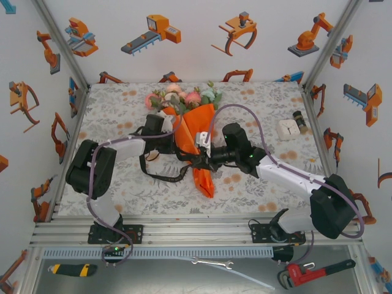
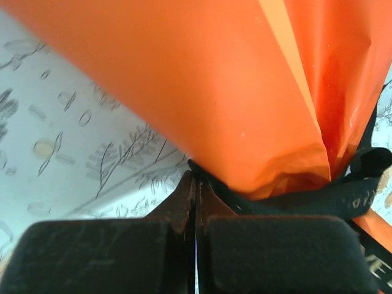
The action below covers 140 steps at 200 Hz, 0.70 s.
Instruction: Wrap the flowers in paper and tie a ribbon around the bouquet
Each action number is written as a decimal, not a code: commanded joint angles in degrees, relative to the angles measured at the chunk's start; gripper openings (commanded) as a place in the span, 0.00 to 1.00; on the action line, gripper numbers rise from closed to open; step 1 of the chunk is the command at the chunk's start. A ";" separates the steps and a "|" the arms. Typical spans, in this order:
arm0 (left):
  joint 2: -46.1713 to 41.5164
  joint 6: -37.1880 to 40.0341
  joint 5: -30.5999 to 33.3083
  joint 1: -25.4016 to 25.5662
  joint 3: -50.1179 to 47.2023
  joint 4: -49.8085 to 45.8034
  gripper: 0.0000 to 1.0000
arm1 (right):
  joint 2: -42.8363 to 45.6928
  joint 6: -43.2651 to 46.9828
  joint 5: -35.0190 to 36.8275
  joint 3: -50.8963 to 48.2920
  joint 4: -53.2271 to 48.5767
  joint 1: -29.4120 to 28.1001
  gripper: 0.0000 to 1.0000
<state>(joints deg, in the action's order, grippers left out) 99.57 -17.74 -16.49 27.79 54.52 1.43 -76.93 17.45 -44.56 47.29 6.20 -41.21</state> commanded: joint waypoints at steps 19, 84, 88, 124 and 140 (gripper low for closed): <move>-16.09 -18.57 2.64 -0.96 -6.55 -8.26 0.00 | -1.37 -11.48 10.95 2.28 1.89 0.30 0.00; -34.66 -47.13 4.84 6.84 -13.11 -16.27 0.00 | -9.55 -24.45 20.12 7.74 1.68 0.25 0.00; -35.89 -49.49 5.46 7.55 -13.72 -16.05 0.00 | -9.91 -24.86 20.70 8.08 1.40 0.25 0.00; -42.58 -65.19 18.83 20.00 -18.47 -10.74 0.00 | -11.84 -28.48 23.78 9.90 0.19 1.27 0.00; -39.46 -66.24 23.79 26.25 -18.18 -5.43 0.00 | -12.11 -30.19 22.80 10.03 1.00 2.20 0.00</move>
<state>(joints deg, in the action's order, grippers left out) 57.43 -73.71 -3.09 47.22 36.86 -10.20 -88.44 -8.25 -23.14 55.07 6.39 -40.42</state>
